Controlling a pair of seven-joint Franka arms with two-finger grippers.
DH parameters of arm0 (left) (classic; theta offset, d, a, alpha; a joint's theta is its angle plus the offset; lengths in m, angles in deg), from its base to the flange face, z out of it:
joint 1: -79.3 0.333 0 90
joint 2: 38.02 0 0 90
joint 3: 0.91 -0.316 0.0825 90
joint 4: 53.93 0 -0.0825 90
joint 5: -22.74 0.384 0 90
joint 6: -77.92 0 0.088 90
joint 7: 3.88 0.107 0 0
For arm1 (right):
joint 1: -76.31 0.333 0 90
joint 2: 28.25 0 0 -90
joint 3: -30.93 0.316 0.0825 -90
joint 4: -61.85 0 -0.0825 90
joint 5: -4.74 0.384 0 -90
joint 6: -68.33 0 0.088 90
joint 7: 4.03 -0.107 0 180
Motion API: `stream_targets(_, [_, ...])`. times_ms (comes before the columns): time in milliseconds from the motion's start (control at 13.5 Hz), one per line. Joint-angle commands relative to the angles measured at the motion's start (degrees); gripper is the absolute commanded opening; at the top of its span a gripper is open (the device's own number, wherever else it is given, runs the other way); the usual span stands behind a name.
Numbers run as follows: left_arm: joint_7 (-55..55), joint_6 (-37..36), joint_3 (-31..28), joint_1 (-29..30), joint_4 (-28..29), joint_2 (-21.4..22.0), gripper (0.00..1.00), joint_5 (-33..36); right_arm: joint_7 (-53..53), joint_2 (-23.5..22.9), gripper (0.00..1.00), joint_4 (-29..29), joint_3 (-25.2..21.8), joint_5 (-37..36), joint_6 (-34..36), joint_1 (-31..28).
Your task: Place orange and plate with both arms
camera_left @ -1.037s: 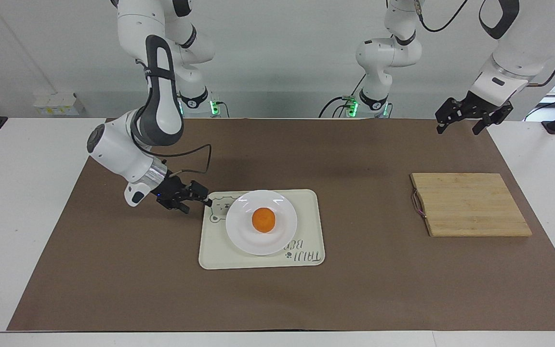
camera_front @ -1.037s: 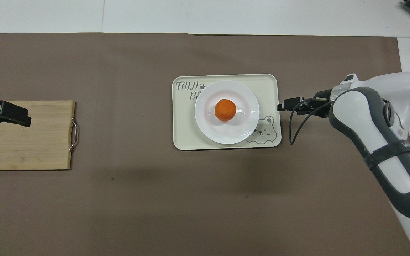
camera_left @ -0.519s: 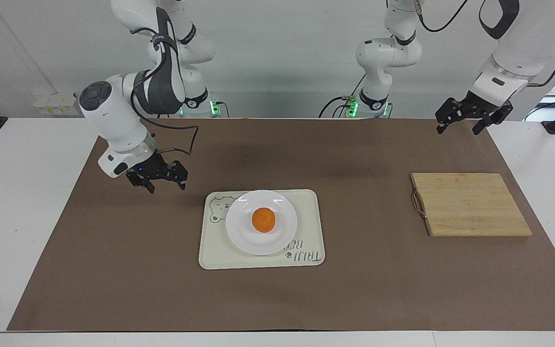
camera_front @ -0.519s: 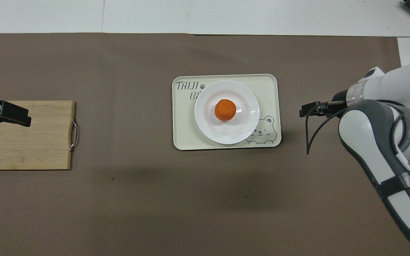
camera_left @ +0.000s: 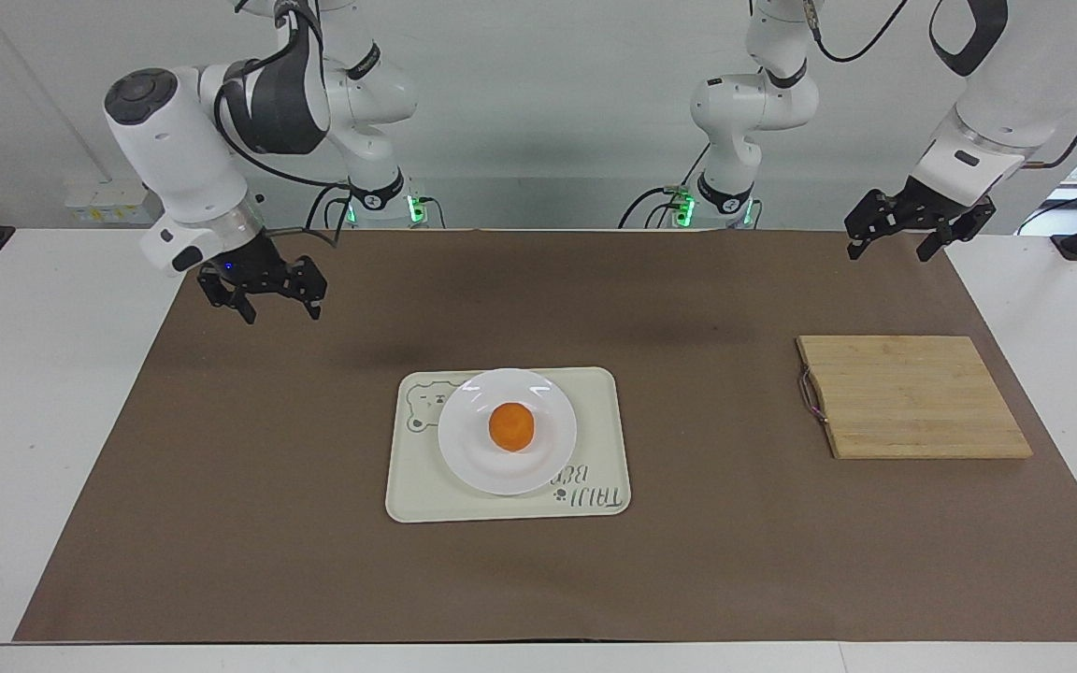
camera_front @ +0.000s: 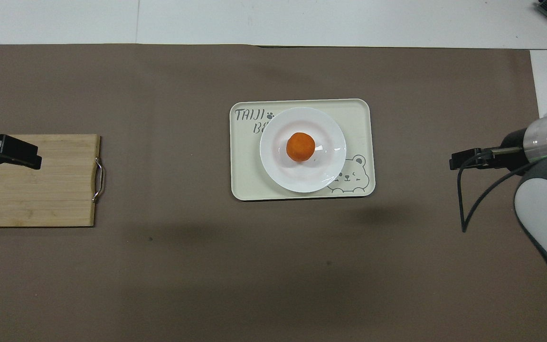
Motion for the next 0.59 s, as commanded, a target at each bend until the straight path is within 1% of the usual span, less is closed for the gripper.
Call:
stream_targets(0, [0.4,-1.0,0.2,0.2,-0.6,0.0,1.00,0.9,-3.0,0.2,1.00,-8.4,0.7,-1.5,10.2,-0.5])
stream_targets(296, [0.4,-1.0,0.2,0.2,-0.6,0.0,1.00,0.9,-5.1,0.3,1.00,-15.8,1.0,-3.2,19.3,0.1])
stream_targets(444, [0.4,-1.0,0.2,0.2,-0.6,0.0,1.00,0.9,-5.0,1.6,1.00,-15.6,1.4,-3.0,19.9,0.0])
stream_targets(519, [0.4,-1.0,0.2,0.2,-0.6,0.0,1.00,0.9,-4.4,2.4,1.00,-14.8,0.7,-2.1,21.4,-0.6])
